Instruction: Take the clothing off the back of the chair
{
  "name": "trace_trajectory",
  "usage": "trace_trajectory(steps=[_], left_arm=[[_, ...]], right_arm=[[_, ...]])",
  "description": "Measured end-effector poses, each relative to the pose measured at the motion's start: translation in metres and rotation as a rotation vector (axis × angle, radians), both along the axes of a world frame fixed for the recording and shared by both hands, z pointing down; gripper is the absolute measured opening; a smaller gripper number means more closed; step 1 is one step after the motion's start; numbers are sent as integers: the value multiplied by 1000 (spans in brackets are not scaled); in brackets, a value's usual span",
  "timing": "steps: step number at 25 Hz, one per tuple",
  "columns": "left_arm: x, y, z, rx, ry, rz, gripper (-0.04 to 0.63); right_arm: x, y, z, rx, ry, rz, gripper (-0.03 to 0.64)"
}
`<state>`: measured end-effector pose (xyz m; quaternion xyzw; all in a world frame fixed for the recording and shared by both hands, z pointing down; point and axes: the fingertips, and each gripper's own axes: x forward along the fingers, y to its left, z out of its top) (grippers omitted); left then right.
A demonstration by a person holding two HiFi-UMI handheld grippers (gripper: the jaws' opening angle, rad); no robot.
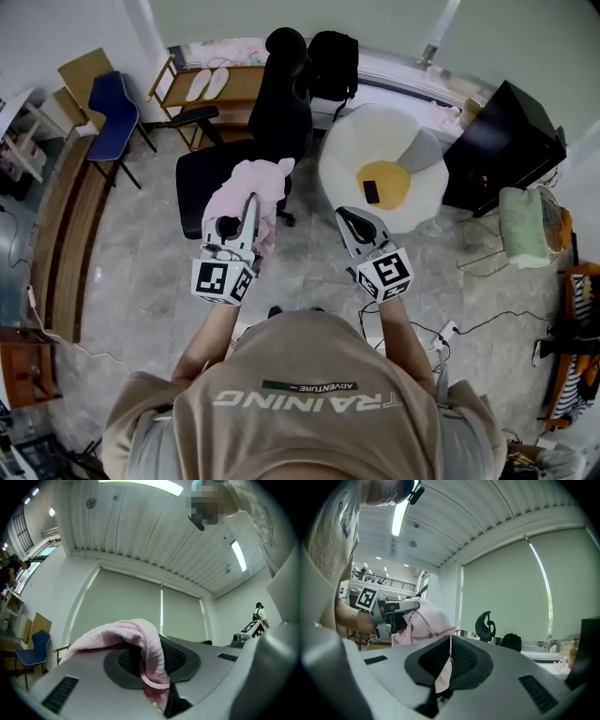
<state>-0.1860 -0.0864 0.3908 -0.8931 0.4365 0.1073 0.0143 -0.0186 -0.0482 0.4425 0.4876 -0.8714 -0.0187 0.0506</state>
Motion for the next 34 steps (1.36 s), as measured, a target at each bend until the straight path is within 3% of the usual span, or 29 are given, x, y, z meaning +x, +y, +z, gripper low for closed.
trace_trajectory(steps=[17, 34], left_arm=[[7, -2, 2, -13, 0, 37, 89], [13, -7, -18, 28, 12, 49, 89]], right_arm=[[8, 8, 5, -11, 1, 44, 35], [14, 19, 9, -15, 12, 77, 35]])
